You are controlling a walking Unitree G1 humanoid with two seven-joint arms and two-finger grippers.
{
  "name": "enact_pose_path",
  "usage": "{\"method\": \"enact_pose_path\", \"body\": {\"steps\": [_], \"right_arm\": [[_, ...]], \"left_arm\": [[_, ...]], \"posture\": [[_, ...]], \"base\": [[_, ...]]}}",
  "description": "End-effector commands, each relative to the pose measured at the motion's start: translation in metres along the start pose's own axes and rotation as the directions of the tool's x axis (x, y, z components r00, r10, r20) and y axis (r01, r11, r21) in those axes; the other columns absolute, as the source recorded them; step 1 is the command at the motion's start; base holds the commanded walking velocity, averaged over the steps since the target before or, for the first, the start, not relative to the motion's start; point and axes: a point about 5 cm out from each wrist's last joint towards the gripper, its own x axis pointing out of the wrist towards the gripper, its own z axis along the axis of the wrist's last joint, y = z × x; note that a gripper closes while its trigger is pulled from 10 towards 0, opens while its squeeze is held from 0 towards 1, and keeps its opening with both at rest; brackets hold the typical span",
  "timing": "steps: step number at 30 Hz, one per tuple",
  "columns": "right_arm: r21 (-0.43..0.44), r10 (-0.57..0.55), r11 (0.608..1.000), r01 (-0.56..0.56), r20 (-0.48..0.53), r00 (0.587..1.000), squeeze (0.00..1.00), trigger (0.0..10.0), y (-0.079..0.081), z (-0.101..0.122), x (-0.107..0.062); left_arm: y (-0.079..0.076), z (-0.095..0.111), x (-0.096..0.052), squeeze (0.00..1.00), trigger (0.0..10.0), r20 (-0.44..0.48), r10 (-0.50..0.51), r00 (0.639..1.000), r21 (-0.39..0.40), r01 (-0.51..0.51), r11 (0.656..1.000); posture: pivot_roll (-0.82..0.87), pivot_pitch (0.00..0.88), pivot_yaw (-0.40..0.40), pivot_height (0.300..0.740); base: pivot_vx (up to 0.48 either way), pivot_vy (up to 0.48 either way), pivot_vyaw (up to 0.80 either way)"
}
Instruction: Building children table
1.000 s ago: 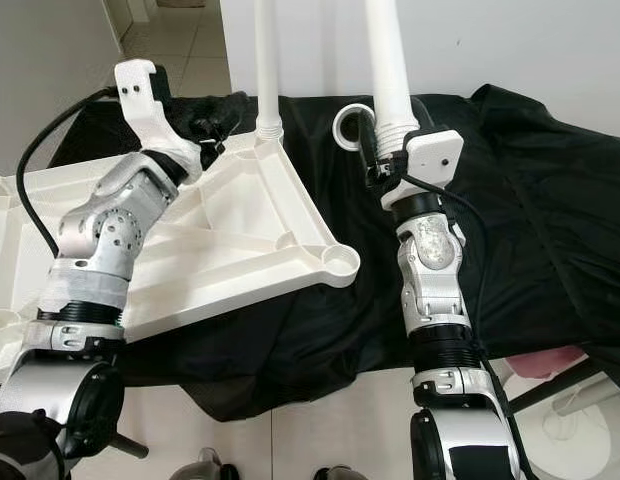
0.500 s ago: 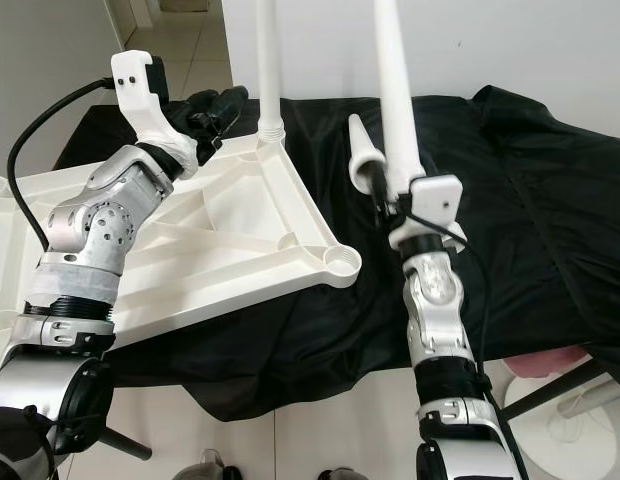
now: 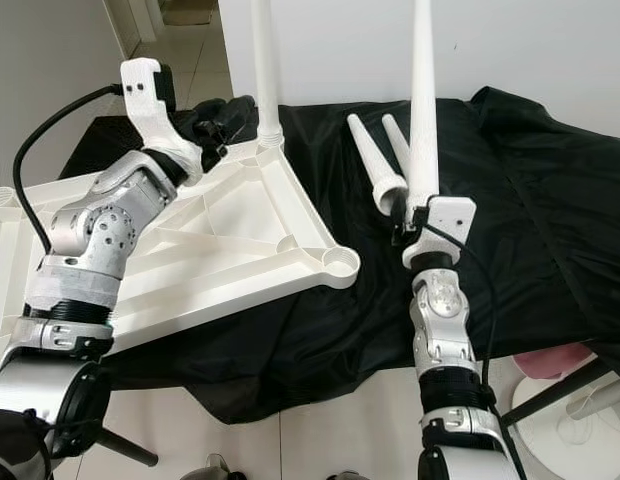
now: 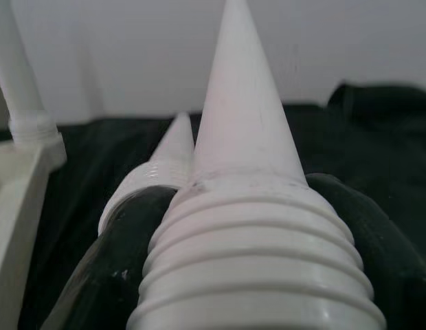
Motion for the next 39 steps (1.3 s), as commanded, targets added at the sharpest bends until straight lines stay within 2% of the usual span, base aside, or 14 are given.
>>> {"method": "enact_pose_path", "body": {"steps": [1, 5, 10, 20, 22, 23, 24, 25, 26, 30, 31, 35, 38, 39], "right_arm": [[0.013, -0.024, 1.0, 0.025, -0.085, 0.996, 0.0, 10.0, -0.001, -0.014, -0.004], [0.014, -0.037, 0.999, 0.039, -0.105, 0.994, 0.0, 10.0, -0.003, -0.02, -0.007], [-0.049, -0.011, 0.999, 0.006, -0.112, 0.994, 0.0, 10.0, -0.006, -0.02, -0.011], [-0.065, 0.056, 0.996, -0.064, -0.127, 0.99, 0.0, 10.0, 0.006, -0.023, -0.017], [-0.065, 0.096, 0.993, -0.099, -0.043, 0.994, 0.0, 10.0, 0.012, -0.01, -0.018], [-0.065, 0.096, 0.993, -0.099, -0.043, 0.994, 0.0, 10.0, 0.012, -0.01, -0.018], [-0.074, 0.147, 0.987, -0.14, 0.099, 0.984, 0.0, 10.0, 0.019, 0.014, -0.018], [-0.082, 0.163, 0.985, -0.152, 0.15, 0.975, 0.0, 10.0, 0.021, 0.024, -0.018], [-0.082, 0.163, 0.985, -0.152, 0.15, 0.975, 0.0, 10.0, 0.021, 0.024, -0.018], [-0.063, 0.15, 0.988, -0.138, 0.263, 0.953, 0.0, 10.0, 0.021, 0.053, -0.013], [-0.063, 0.15, 0.988, -0.138, 0.263, 0.953, 0.0, 10.0, 0.021, 0.053, -0.013], [-0.076, 0.147, 0.989, -0.127, 0.39, 0.909, 0.0, 10.0, 0.021, 0.084, -0.008], [-0.084, 0.163, 0.987, -0.14, 0.428, 0.889, 0.0, 10.0, 0.025, 0.094, -0.007], [-0.092, 0.174, 0.985, -0.148, 0.438, 0.882, 0.0, 10.0, 0.026, 0.097, -0.007]], "left_arm": [[-0.012, -0.001, -0.003, 0.0, 10.0, -0.017, -0.235, 0.972, -0.001, 0.235, 0.972], [-0.012, -0.002, -0.003, 0.0, 10.0, -0.018, -0.234, 0.972, -0.004, 0.234, 0.972], [-0.013, -0.002, -0.002, 0.0, 10.0, -0.021, -0.236, 0.971, -0.016, 0.236, 0.972], [-0.014, -0.001, -0.002, 0.0, 10.0, -0.019, -0.232, 0.973, -0.02, 0.232, 0.973], [-0.014, 0.0, -0.002, 0.0, 10.0, -0.015, -0.232, 0.973, -0.02, 0.231, 0.973], [-0.014, 0.0, -0.002, 0.0, 10.0, -0.015, -0.232, 0.973, -0.02, 0.231, 0.973], [-0.014, 0.001, -0.003, 0.0, 10.0, -0.012, -0.23, 0.973, -0.021, 0.23, 0.973], [-0.014, 0.001, -0.003, 0.0, 10.0, -0.012, -0.229, 0.973, -0.022, 0.229, 0.973], [-0.014, 0.001, -0.003, 0.0, 10.0, -0.012, -0.229, 0.973, -0.022, 0.229, 0.973], [-0.014, 0.002, -0.002, 0.0, 10.0, -0.014, -0.229, 0.973, -0.02, 0.228, 0.973], [-0.014, 0.002, -0.002, 0.0, 10.0, -0.014, -0.229, 0.973, -0.02, 0.228, 0.973], [-0.016, 0.001, -0.001, 0.0, 10.0, -0.02, -0.25, 0.968, -0.015, 0.25, 0.968], [-0.019, 0.0, -0.001, 0.0, 10.0, -0.031, -0.277, 0.96, -0.01, 0.277, 0.961], [-0.021, -0.001, -0.001, 1.0, 10.0, -0.037, -0.3, 0.953, -0.031, 0.299, 0.954]], "posture": [[-0.05, 0.037, 0.061, 0.74], [-0.05, 0.037, 0.061, 0.74], [-0.06, 0.048, 0.065, 0.74], [-0.06, 0.058, 0.068, 0.74], [-0.06, 0.063, 0.068, 0.74], [-0.06, 0.063, 0.068, 0.74], [-0.06, 0.065, 0.067, 0.74], [-0.06, 0.065, 0.067, 0.74], [-0.06, 0.065, 0.067, 0.74], [-0.06, 0.064, 0.069, 0.74], [-0.06, 0.064, 0.069, 0.74], [-0.06, 0.056, 0.074, 0.74], [-0.06, 0.052, 0.074, 0.74], [-0.06, 0.045, 0.075, 0.74]], "base": [[0.0, 0.0, 0.0], [0.0, 0.0, 0.0], [0.0, 0.0, 0.0], [0.0, 0.0, 0.0], [0.0, 0.0, 0.0], [0.0, 0.0, 0.0], [0.0, 0.0, 0.0], [0.0, 0.0, 0.0], [0.0, 0.0, 0.0], [0.0, 0.0, 0.0], [0.0, 0.0, 0.0], [0.0, 0.0, 0.0], [0.0, 0.0, 0.0], [0.0, 0.0, 0.0]]}}
